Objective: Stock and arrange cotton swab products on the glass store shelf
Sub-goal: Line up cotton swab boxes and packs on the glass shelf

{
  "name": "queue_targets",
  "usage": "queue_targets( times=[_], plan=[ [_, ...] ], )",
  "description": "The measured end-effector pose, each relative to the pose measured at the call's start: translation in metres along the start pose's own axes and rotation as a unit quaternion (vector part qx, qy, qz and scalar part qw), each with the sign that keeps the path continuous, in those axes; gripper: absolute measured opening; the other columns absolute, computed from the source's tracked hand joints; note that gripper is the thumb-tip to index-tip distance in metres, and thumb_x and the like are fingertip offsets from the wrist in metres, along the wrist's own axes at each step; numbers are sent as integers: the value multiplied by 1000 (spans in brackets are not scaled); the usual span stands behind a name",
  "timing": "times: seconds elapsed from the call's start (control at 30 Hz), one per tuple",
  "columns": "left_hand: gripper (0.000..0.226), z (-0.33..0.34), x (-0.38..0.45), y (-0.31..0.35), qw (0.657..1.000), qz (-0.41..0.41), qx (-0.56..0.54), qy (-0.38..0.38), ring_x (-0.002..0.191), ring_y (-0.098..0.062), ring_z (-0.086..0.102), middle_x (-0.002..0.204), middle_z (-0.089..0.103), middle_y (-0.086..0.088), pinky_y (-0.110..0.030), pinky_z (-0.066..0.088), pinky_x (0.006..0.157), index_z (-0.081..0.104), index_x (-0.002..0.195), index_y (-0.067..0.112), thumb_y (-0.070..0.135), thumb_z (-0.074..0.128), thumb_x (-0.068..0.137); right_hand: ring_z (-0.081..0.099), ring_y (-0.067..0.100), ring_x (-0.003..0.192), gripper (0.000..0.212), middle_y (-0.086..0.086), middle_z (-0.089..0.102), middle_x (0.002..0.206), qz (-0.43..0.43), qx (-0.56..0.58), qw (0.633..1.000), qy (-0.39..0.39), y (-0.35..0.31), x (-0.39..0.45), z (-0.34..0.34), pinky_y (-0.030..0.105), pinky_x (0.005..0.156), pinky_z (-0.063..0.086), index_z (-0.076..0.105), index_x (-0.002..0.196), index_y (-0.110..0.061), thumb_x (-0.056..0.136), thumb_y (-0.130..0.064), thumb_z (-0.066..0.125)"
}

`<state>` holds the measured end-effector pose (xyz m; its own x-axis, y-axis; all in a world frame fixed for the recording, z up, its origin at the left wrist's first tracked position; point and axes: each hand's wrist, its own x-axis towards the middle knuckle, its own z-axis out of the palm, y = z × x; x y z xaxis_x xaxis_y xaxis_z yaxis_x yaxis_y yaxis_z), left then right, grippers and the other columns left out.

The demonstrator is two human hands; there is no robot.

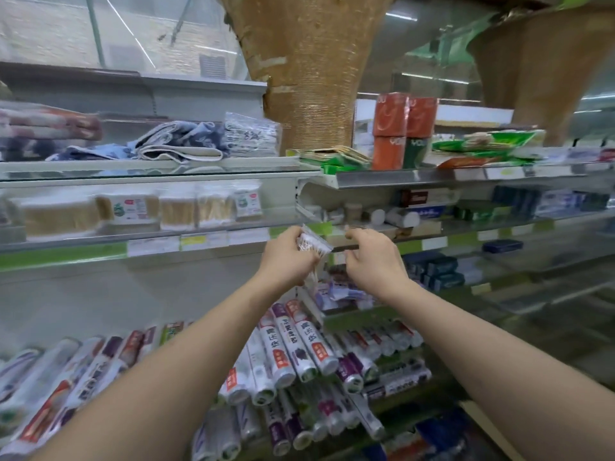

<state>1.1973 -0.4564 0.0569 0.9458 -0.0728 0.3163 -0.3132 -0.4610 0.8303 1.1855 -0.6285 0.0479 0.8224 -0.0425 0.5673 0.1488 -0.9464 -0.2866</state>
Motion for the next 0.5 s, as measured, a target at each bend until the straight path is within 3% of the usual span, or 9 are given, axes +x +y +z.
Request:
queue_targets(
  times=[0.13,0.33,0.5],
  plan=[
    [22,34,12,17,998,-26,-48,-10,81,-30,72,97,70,-7,-50,62,60,65,101,18,6,71,83,55,27,119,37,7,63,125,35,21,999,1,43,2,-12,39,97,48,58,132,-13,97,-26,55],
    [28,63,41,25,995,-47,-79,-44,81,-31,73,104,67,-12,-47,64,64,60,111,14,2,68,88,57,25,118,39,3,64,127,70,62,996,4,74,11,-7,39,98,49,59,133,-18,95,-26,59],
    [45,84,83,29,990,-57,-88,-90,90,-35,73,110,61,-11,-52,62,78,44,121,20,12,70,85,61,18,111,31,-3,68,118,73,109,991,15,90,41,9,35,96,50,66,122,-22,92,-29,64]
  ],
)
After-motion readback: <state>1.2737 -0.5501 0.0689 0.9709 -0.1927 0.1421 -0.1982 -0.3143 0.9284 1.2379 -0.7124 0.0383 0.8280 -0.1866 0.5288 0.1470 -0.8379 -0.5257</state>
